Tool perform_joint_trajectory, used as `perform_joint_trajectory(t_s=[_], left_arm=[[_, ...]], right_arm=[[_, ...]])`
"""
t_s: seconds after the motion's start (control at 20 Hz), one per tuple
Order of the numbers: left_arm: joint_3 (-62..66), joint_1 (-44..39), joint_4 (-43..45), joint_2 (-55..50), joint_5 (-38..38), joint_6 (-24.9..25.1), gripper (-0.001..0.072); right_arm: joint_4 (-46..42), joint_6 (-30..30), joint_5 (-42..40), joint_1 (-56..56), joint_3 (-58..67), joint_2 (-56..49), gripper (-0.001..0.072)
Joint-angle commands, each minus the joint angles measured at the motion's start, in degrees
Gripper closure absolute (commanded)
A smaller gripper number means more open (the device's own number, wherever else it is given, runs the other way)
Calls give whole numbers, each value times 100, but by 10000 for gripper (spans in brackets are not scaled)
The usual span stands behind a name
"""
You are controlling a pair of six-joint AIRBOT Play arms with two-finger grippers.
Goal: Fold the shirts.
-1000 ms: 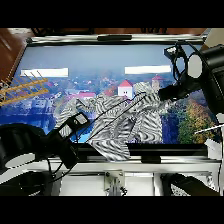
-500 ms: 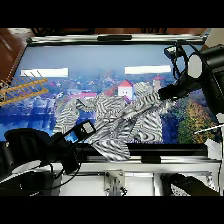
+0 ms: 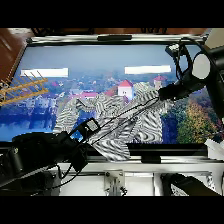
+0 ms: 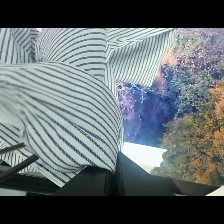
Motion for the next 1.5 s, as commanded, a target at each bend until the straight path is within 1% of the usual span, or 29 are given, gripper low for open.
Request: perform_joint_trajectory(t_s=[0.0, 0.1, 0.3, 0.5, 0.6, 0.75, 0.85, 0.9, 0.95, 1.0, 1.2, 1.3, 1.4, 1.45], left_arm=[[-2, -9, 129, -94, 184, -83, 657], [-2, -11, -7, -254, 267, 48, 657], [0, -9, -17, -544, 570, 44, 657], [0, -11, -22, -719, 979, 52, 657], [0, -9, -59, -789, 999, 181, 657], [0, -9, -59, -848, 1123, 168, 657], [7, 24, -44, -848, 1169, -4, 657], [7, 85, -42, -848, 1167, -269, 657], [7, 133, -42, -848, 1167, -448, 657], [7, 160, -39, -848, 1172, -492, 657], [7, 192, -240, -852, 1279, -457, 656], [7, 186, -787, -907, 1539, -114, 657], [7, 188, -883, -1060, 1576, -153, 656], [7, 212, -861, -1130, 1578, -280, 657]], right_arm=[[26, -4, -52, 2, 7, 199, 644], [162, -20, -173, 2, 7, 319, 644], [549, -55, -339, 2, 7, 614, 644], [1095, -343, -483, 2, 7, 894, 644], [1478, -492, -675, 2, 7, 1025, 644], [2382, -704, -1001, 2, 7, 1235, 644], [2909, -789, -1091, 2, 7, 1346, 644], [3069, -804, -1088, 2, 7, 1405, 644], [3130, -815, -1095, 2, 7, 1471, 644], [3106, -815, -1106, 2, 7, 1539, 644], [3265, -813, -1126, 0, 7, 1759, 644], [3467, -815, -1220, 2, 7, 1825, 644], [3683, -815, -1360, 2, 7, 1897, 644], [3759, -815, -1432, 2, 7, 1952, 644]])
